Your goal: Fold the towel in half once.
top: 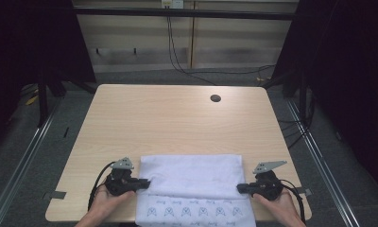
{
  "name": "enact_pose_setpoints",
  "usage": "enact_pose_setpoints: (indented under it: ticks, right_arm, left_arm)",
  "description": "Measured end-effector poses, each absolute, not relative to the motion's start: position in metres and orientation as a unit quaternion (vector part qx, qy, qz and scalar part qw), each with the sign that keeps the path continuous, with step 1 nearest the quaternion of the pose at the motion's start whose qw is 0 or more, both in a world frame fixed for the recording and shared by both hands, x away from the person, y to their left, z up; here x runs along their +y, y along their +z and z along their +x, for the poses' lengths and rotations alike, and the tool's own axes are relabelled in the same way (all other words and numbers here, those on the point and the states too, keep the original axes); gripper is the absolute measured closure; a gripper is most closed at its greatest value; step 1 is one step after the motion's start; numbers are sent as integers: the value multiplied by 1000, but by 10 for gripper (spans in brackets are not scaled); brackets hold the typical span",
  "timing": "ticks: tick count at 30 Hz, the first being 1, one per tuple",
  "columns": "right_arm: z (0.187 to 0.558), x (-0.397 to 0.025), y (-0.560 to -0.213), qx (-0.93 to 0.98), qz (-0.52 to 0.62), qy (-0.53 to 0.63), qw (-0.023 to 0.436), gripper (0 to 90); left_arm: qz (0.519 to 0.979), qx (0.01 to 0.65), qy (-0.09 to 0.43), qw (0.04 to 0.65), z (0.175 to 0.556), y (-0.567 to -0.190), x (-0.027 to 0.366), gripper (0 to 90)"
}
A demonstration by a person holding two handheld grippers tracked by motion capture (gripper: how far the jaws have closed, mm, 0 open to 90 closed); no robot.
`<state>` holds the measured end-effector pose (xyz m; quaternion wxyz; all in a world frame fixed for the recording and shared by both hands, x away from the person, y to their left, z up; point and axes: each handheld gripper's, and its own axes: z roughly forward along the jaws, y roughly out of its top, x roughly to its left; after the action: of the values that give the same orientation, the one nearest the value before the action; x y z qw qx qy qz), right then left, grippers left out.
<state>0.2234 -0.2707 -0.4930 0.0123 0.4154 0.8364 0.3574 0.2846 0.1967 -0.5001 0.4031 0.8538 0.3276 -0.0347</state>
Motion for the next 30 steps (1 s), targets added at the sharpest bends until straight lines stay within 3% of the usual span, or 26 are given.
enact_pose_setpoints:
  ticks: [4, 14, 30]
  right_arm:
    - [239, -269, -494, 833, 422, 357, 22, 886]
    - [280, -267, -495, 822, 442, 357, 36, 887]
    - [386, -268, -503, 787, 488, 368, 81, 888]
  left_arm:
    - [855, 334, 2, 396, 306, -499, 190, 872]
    - [843, 363, 25, 397, 368, -502, 184, 873]
    - [813, 412, 68, 407, 436, -507, 183, 874]
